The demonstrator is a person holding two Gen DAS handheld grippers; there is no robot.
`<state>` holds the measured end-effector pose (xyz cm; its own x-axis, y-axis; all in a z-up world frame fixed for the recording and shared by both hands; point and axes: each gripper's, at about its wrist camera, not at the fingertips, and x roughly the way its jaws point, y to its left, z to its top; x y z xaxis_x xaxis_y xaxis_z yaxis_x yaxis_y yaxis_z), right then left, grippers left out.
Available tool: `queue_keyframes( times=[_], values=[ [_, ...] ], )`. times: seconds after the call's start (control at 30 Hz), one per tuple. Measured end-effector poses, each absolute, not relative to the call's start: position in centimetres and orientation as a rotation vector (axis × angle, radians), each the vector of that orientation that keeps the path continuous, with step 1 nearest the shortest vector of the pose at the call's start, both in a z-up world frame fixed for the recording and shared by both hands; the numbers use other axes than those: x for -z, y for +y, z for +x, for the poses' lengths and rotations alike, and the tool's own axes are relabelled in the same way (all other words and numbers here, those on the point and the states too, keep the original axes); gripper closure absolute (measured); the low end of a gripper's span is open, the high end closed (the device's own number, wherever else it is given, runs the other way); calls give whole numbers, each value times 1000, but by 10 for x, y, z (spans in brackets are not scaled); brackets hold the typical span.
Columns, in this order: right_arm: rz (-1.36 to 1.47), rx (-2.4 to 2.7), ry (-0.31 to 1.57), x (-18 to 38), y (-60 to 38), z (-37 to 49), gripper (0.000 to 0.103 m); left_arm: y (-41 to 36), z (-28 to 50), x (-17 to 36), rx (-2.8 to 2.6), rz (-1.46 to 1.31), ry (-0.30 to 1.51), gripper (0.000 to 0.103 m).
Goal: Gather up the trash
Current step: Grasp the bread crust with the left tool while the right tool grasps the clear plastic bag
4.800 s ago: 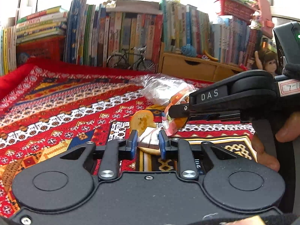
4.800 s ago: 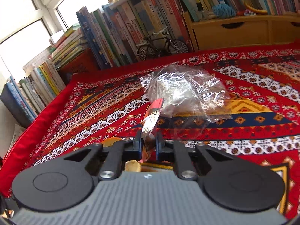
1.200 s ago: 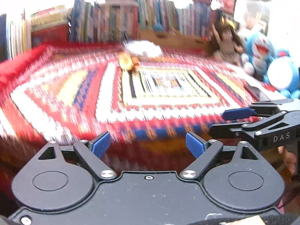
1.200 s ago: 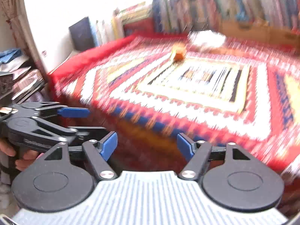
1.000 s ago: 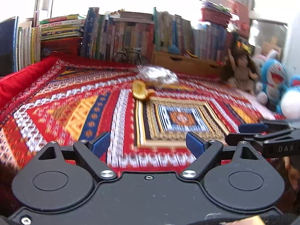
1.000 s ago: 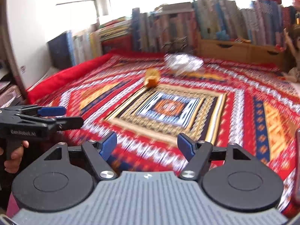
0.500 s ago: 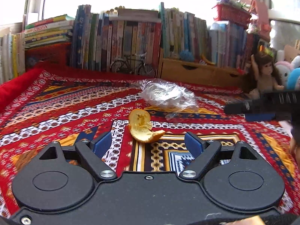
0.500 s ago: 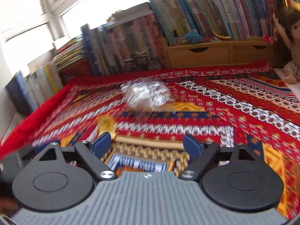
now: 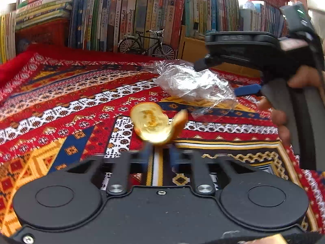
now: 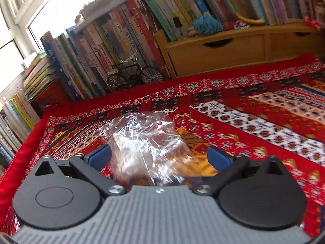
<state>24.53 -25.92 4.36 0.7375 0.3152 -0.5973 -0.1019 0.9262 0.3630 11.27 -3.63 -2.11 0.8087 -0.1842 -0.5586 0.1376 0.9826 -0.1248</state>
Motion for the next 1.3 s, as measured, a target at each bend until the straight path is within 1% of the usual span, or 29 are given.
queue_keyframes(
  times=[0.03, 0.07, 0.13, 0.17, 0.2, 0.23, 0.27, 0.3, 0.33, 0.37, 0.4, 0.43, 0.53, 0.67, 0.73, 0.77, 0.8, 0.83, 0.87, 0.93, 1.0, 1.3],
  values=[
    [319, -233, 718, -40, -256, 250, 0, -36, 113, 21, 175, -86, 603, 99],
    [317, -239, 726, -36, -252, 253, 5, -36, 113, 20, 177, -97, 601, 99],
    [322, -252, 749, -29, -247, 254, 19, -34, 111, 19, 180, -98, 589, 100],
    [326, -255, 749, -26, -245, 253, 20, -34, 109, 17, 183, -96, 580, 100],
    [315, -266, 739, -26, -243, 250, 29, -34, 106, 16, 189, -92, 565, 98],
    [300, -280, 731, -27, -242, 248, 33, -34, 103, 14, 188, -87, 547, 93],
    [291, -285, 725, -27, -241, 244, 40, -34, 100, 13, 185, -80, 522, 93],
    [290, -293, 722, -28, -242, 240, 44, -34, 99, 12, 180, -71, 501, 87],
    [298, -302, 720, -29, -243, 236, 48, -35, 99, 11, 176, -61, 490, 72],
    [304, -309, 720, -30, -245, 232, 52, -36, 99, 11, 165, -57, 484, 61],
    [302, -321, 719, -32, -245, 228, 53, -35, 100, 11, 147, -67, 476, 43],
    [295, -333, 722, -33, -246, 223, 55, -34, 102, 11, 129, -87, 465, 38],
    [266, -372, 732, -36, -246, 211, 57, -27, 112, 11, 102, -171, 470, 38],
    [227, -424, 741, -36, -245, 194, 58, -19, 126, 18, 88, -274, 522, 39],
    [222, -459, 748, -36, -246, 188, 59, -16, 130, 22, 104, -304, 544, 48],
    [218, -466, 749, -36, -246, 185, 61, -14, 129, 23, 118, -323, 545, 55],
    [214, -470, 751, -36, -247, 183, 62, -13, 129, 24, 133, -337, 546, 73],
    [219, -480, 753, -35, -248, 180, 63, -14, 127, 23, 110, -327, 554, 87],
    [226, -483, 755, -34, -249, 178, 63, -15, 126, 23, 84, -298, 565, 88],
    [244, -493, 756, -34, -253, 174, 64, -15, 119, 23, 99, -290, 559, 94],
    [254, -490, 751, -35, -257, 168, 65, -12, 111, 21, 116, -297, 562, 96],
    [260, -495, 704, -50, -268, 120, 65, -11, 52, -4, 170, -264, 531, 98]
  ],
)
